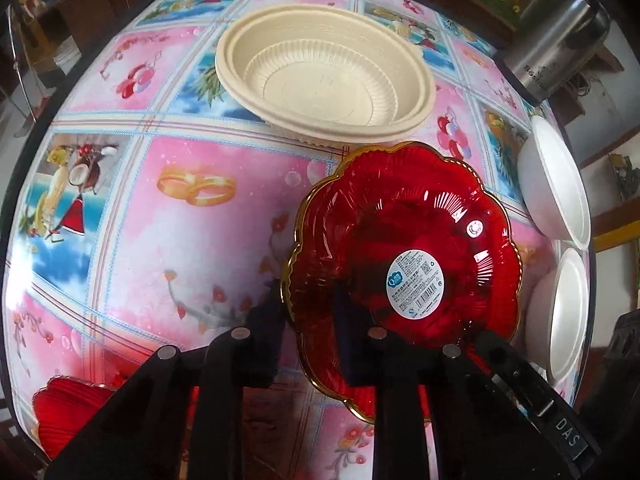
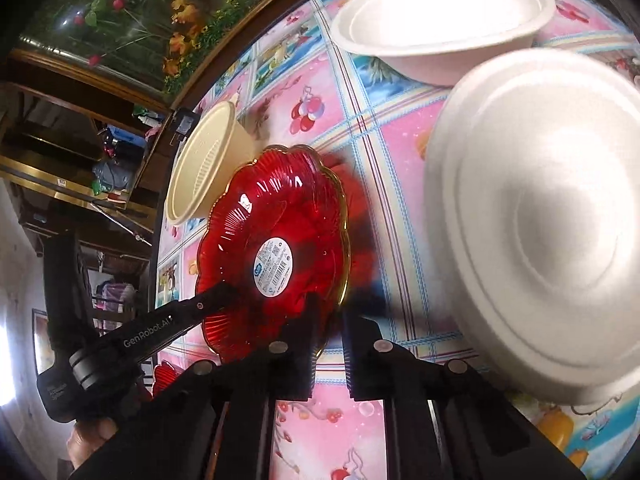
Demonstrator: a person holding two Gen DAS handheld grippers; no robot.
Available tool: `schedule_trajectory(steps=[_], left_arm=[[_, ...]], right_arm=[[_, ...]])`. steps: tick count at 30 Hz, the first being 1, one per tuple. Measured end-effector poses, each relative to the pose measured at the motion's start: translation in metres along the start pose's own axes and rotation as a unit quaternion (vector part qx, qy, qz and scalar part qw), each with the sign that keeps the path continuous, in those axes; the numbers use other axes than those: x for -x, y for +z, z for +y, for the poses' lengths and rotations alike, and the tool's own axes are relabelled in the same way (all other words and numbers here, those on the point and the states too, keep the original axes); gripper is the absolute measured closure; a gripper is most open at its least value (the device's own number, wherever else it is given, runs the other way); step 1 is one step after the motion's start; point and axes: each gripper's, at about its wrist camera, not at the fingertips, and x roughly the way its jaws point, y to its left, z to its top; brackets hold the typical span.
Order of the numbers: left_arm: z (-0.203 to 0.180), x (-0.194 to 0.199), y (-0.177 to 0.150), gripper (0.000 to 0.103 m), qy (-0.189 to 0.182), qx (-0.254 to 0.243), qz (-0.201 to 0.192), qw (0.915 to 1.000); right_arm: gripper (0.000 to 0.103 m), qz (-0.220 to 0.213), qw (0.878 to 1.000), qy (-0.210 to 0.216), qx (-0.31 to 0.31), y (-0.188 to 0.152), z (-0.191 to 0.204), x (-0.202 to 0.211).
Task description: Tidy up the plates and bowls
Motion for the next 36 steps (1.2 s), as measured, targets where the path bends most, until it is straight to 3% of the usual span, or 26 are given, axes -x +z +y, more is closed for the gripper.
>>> schedule_trajectory(steps=[14, 28, 36], left_arm=[[0.009, 0.063, -0.033, 0.084, -0.008, -0.016, -0.066, 0.9977], [0.061, 0.122, -0.113, 0.084, -0.015, 0.016, -0.126, 0.9918], [0.082, 0.14, -0.141, 0.084, 0.001, 0.035, -0.16, 0.9865]], right_arm=[[0.092, -0.042, 0.998, 0.011, 0.053, -0.031, 0.031, 0.047], [0.092, -0.049, 0.99, 0.037, 0.129, -0.092, 0.076, 0.076], [0.092, -0.045, 0.983, 0.043, 0.171, -0.125, 0.103, 0.08]])
